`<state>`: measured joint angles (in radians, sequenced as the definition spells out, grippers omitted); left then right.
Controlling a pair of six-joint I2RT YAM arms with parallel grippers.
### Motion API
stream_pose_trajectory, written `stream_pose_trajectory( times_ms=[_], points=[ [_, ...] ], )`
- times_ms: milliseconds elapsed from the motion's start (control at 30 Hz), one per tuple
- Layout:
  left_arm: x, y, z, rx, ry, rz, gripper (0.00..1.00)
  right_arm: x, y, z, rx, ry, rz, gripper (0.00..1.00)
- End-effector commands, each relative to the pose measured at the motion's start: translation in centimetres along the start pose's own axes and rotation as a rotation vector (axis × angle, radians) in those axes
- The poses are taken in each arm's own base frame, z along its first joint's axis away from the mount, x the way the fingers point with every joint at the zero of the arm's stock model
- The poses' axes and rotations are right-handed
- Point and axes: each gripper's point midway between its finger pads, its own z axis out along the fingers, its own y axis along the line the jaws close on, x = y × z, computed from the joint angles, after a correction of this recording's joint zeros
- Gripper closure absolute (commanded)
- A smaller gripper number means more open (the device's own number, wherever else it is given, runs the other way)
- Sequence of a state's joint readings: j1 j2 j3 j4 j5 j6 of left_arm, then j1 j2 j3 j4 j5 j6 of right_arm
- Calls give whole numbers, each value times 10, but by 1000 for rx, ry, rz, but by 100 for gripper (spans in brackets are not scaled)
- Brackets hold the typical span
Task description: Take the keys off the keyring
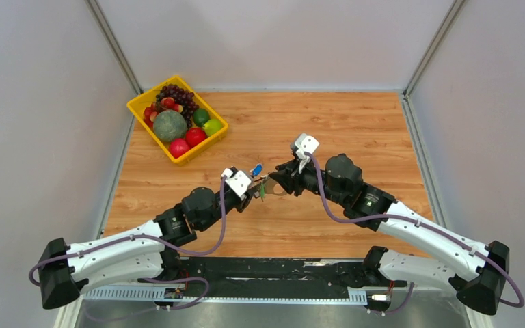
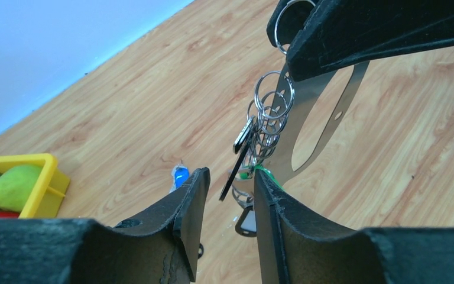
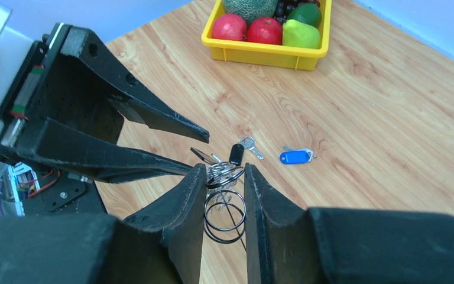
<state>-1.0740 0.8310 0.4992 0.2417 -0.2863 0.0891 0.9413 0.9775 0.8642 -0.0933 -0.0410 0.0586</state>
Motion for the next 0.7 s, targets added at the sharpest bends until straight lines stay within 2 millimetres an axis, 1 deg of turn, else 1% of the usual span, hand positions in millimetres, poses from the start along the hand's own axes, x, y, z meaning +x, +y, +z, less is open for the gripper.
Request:
stream_pose_trajectory(
  times_ms=[0,133,167,200,267,567,667],
  points=[
    [-23,-4,-14,43,-31,-52,55,-19,6,-8,-50,-78,-106,100],
    [-26,-8,-25,84,-28,-74,54,-22,6,-13,-63,-94,-184,100],
    [-29,-8,-26,88,-31,-78,54,-24,6,-14,-66,-100,-204,100],
    [-27,-10,-27,97,-18,-79,54,-24,7,-15,-69,-104,-221,100],
    [-28,-11,-28,107,-18,-82,54,-27,6,-17,-69,-113,-242,100],
    [-38,-33,-22,218,-55,-88,52,-30,6,-16,-67,-115,-254,100],
    [-40,-34,-18,218,-61,-88,52,-31,7,-15,-75,-117,-250,100]
  ],
)
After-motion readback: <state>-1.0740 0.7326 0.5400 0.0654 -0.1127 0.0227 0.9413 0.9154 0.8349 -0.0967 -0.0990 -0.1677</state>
